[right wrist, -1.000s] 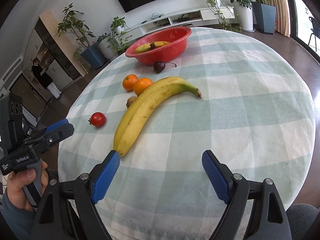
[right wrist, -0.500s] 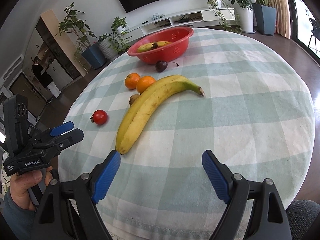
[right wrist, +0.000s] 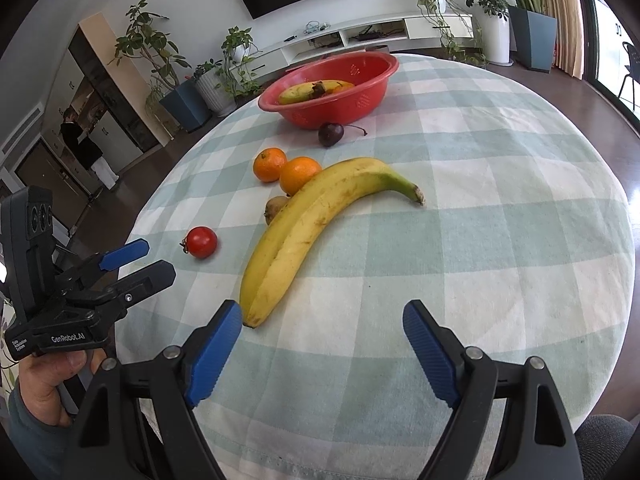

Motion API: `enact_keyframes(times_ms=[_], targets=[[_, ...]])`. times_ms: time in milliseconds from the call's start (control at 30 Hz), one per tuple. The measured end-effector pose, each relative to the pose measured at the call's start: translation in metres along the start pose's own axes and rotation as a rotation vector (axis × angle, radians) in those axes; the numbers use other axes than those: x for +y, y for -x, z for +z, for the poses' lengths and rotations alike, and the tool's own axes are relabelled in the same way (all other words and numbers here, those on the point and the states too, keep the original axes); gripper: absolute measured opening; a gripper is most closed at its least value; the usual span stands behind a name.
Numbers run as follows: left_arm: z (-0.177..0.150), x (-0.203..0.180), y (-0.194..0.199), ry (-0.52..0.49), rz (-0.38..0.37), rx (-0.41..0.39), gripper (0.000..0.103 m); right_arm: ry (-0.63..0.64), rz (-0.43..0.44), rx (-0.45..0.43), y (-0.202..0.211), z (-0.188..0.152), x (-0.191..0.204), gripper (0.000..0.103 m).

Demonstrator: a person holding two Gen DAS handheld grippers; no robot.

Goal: Organize fruits
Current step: 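Move both grippers back toward the remaining fruit on the table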

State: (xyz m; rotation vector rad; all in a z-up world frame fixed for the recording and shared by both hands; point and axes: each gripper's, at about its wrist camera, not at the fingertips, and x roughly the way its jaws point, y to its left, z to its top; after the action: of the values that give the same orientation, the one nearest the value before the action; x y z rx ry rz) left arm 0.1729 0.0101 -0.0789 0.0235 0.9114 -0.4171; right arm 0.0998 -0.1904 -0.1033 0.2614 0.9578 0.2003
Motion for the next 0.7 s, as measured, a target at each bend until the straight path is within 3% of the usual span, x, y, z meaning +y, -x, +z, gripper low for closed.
enact_keyframes(times_ms=[167, 333, 467, 700], targets=[[0.012, 0.005, -0.001, 0.005, 0.025, -0.041, 0.102, 0.008, -0.015, 0.027, -0.017, 0.023, 0.017, 0.086], [0.003, 0.017, -0.010, 0.029, 0.035, -0.043, 0.102, 0.078, -0.102, 0.088, -0.051, 0.040, 0.036, 0.086], [0.002, 0.029, -0.010, 0.070, 0.038, -0.058, 0.102, 0.133, -0.169, 0.129, -0.072, 0.042, 0.041, 0.073], [0.001, 0.030, -0.010, 0.062, 0.031, -0.055, 0.102, 0.173, -0.203, 0.139, -0.063, 0.037, 0.029, 0.072]])
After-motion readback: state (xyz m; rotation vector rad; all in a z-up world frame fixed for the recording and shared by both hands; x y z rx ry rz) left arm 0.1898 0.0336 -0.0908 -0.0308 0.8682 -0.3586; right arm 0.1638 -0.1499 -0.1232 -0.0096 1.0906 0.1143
